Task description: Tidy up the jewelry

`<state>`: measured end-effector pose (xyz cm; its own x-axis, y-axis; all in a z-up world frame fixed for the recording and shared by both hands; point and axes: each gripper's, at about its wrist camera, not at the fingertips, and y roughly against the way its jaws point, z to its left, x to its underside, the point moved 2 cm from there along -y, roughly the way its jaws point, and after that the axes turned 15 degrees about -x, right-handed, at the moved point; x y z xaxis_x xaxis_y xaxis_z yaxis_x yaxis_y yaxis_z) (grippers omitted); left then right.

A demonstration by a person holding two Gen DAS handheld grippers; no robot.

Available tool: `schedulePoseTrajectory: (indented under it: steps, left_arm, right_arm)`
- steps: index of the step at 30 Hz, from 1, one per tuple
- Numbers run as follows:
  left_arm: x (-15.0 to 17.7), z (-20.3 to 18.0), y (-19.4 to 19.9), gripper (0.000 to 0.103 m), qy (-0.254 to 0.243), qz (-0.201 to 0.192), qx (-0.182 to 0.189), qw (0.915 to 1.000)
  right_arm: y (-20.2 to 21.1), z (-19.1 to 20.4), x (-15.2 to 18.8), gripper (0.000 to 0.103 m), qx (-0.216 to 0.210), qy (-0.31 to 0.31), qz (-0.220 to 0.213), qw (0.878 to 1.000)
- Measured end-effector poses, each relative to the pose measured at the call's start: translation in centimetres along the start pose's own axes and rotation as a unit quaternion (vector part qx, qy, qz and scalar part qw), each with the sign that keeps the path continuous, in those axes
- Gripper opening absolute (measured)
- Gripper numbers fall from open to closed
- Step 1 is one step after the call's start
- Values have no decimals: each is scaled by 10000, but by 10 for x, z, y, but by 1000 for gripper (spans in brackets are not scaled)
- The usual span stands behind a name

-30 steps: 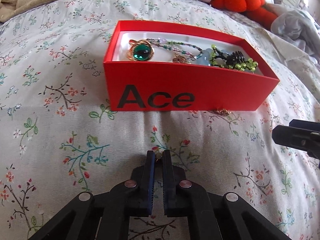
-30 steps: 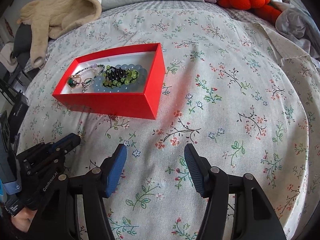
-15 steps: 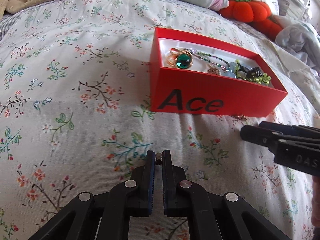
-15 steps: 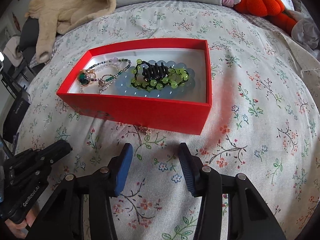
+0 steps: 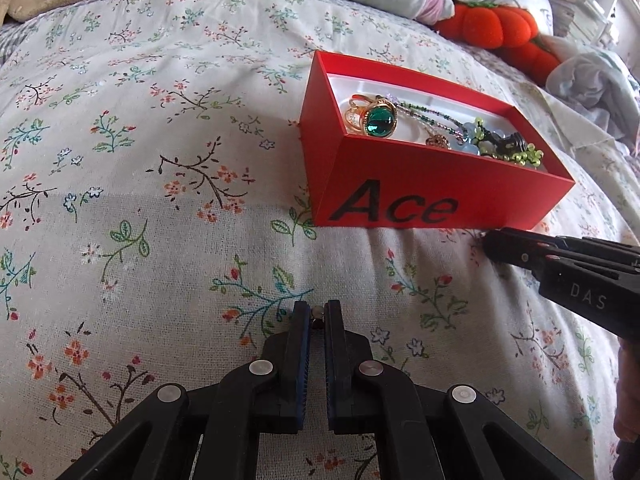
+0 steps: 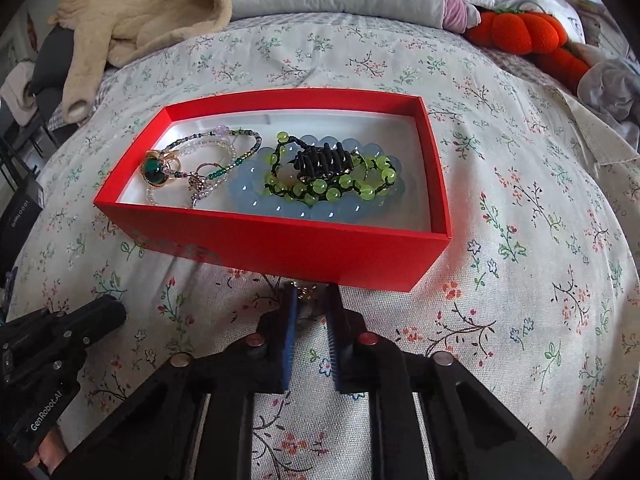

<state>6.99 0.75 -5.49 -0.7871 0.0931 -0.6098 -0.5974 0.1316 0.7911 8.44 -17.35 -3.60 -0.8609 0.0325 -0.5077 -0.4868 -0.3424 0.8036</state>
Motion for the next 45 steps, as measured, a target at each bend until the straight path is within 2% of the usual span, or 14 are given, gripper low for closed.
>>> schedulePoseTrajectory:
  steps: [13, 18, 36, 45]
  left_arm:
    - [-5, 0, 3, 1, 101, 82, -17, 9999]
    - [-11, -2, 10, 1, 181, 94, 2, 9998]
    - [-69, -25, 52, 1, 101, -228, -17, 9997]
    - [-90, -30, 24, 1, 481, 216, 120, 9985]
  right_arm:
    - [24, -23, 9, 8, -277, -357, 34, 9990]
    - [43, -31, 9, 8, -380, -470, -76, 9981]
    - [97, -36, -17, 8, -728, -575, -598, 9939]
    - [106, -46, -20, 8, -753, -671, -708, 9924]
